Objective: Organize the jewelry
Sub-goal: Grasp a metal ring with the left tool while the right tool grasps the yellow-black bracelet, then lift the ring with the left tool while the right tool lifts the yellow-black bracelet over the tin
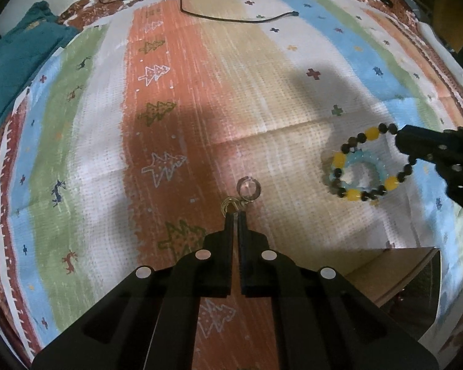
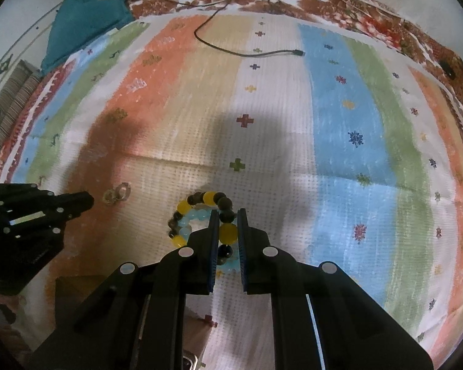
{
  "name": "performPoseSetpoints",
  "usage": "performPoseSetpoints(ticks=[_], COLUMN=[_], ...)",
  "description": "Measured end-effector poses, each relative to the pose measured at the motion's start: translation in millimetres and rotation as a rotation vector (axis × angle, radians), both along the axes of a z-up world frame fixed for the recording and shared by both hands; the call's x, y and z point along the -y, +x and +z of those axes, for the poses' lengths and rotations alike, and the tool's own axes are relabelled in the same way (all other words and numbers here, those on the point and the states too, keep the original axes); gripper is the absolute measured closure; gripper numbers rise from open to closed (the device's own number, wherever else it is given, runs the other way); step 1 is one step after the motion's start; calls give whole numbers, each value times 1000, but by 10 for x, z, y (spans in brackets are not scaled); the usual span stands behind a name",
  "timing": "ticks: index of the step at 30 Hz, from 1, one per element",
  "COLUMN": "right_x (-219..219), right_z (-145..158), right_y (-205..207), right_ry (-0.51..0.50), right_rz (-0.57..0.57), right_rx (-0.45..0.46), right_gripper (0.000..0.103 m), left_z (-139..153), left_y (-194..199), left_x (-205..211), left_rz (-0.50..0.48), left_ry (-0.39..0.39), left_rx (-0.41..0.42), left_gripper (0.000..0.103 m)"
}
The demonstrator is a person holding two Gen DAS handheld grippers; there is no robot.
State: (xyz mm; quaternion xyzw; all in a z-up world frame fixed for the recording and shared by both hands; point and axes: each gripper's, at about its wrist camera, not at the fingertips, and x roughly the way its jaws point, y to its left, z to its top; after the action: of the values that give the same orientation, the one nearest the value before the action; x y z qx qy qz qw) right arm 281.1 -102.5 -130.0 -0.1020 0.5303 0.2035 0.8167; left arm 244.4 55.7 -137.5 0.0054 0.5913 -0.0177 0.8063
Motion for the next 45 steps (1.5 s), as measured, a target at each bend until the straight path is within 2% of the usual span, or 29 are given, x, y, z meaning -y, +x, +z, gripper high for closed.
performPoseSetpoints(ticks=[2, 3, 6, 8, 14, 17, 20, 25, 33, 45], right_x=[-1, -5, -3, -3, -14, -19, -16, -18, -2, 85], right_z=[6, 6, 17, 17, -19, -39, -54, -38, 56, 383], right_y=[-28, -39, -40, -34, -13, -14, -14, -18, -82, -351], right_ry=[4, 4, 7, 11, 4, 0, -3, -2, 18, 78], right_rz=[3, 5, 5, 5, 3, 5, 9, 9, 8, -3], right_rx=[-2, -3, -1, -4, -14, -19, -25, -18, -1, 61], right_gripper=[90, 90, 90, 90, 90, 90, 90, 90, 90, 90], left_z=[-29, -52, -142, -197, -332, -334, -332, -308, -235, 242], left_y=[25, 32, 98, 119, 175, 217, 224, 216, 145, -179], left_x=[15, 19, 116, 136, 189, 177, 170, 178, 161, 186], left_rz=[3, 2, -5, -14, -46, -50, -43, -38, -22, -21], left_ry=[9, 16, 42, 62, 94, 79, 75, 77, 76, 34], left_rx=[3, -2, -4, -6, 8, 7, -5, -25, -31, 68], left_gripper=[93, 85, 69, 65, 65, 66, 79, 86, 86, 86])
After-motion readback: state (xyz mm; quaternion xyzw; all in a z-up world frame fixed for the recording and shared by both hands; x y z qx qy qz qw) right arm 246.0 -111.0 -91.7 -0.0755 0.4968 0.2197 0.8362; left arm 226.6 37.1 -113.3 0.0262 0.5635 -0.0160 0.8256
